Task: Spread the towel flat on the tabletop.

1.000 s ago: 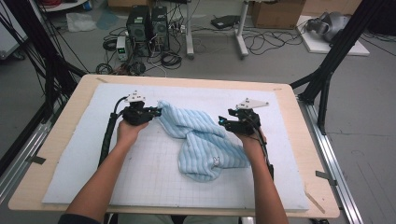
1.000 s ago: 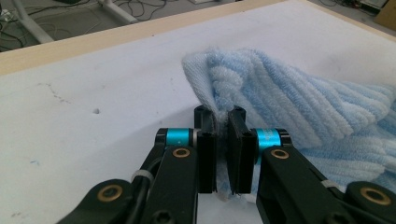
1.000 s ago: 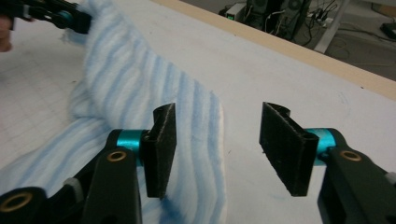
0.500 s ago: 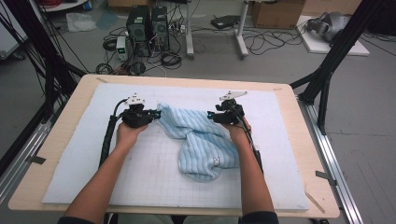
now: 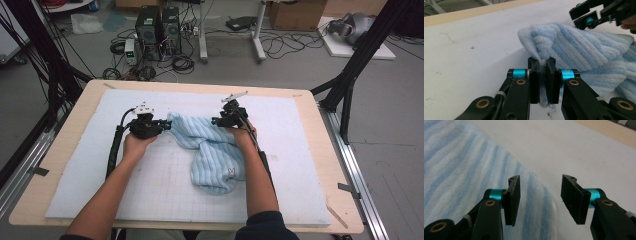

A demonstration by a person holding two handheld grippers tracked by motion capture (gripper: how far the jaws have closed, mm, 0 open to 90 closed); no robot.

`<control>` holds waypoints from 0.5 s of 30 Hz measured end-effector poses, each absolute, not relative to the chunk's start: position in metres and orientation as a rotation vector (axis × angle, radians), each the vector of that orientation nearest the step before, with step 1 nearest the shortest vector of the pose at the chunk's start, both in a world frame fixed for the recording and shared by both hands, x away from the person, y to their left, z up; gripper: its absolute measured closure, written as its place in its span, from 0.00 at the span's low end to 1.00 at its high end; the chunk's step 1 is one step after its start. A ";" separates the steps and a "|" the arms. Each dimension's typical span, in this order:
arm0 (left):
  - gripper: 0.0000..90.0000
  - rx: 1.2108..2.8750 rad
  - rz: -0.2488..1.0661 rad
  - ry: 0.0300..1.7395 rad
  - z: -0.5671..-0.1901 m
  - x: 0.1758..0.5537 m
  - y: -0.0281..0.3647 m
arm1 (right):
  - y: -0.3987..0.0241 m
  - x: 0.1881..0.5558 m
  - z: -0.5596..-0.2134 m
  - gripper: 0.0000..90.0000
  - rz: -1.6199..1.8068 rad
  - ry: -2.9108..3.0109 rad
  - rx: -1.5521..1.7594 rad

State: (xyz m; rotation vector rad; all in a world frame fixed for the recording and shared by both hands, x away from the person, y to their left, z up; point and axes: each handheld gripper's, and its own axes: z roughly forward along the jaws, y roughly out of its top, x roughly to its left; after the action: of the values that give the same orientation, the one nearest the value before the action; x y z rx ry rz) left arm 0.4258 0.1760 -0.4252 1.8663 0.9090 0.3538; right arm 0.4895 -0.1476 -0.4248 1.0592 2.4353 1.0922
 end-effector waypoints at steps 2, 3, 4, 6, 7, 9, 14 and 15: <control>0.92 1.868 0.351 0.911 -0.426 0.426 0.176 | -0.142 0.492 -0.430 0.55 1.053 2.456 1.062; 0.92 1.872 0.347 0.912 -0.426 0.426 0.176 | -0.140 0.493 -0.433 0.55 1.038 2.463 1.060; 0.92 1.873 0.345 0.914 -0.427 0.426 0.176 | -0.136 0.494 -0.438 0.56 1.017 2.479 1.050; 0.92 1.877 0.339 0.917 -0.428 0.426 0.176 | -0.133 0.494 -0.441 0.67 1.040 2.493 1.069; 0.92 1.884 0.338 0.918 -0.429 0.427 0.176 | -0.134 0.494 -0.438 0.93 1.030 2.532 1.043; 0.92 1.883 0.335 0.927 -0.430 0.427 0.177 | -0.134 0.491 -0.432 0.95 0.916 2.495 0.977; 0.92 1.889 0.356 0.924 -0.433 0.429 0.169 | -0.152 0.488 -0.415 0.95 0.903 2.357 1.025; 0.92 1.884 0.367 0.924 -0.434 0.429 0.166 | -0.156 0.486 -0.411 0.95 0.898 2.323 1.016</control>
State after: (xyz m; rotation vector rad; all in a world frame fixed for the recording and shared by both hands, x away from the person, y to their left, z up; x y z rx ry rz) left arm 0.4293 0.1655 -0.4340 1.8835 0.9240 0.3672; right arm 0.4861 -0.1564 -0.4110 1.0162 2.3229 0.8979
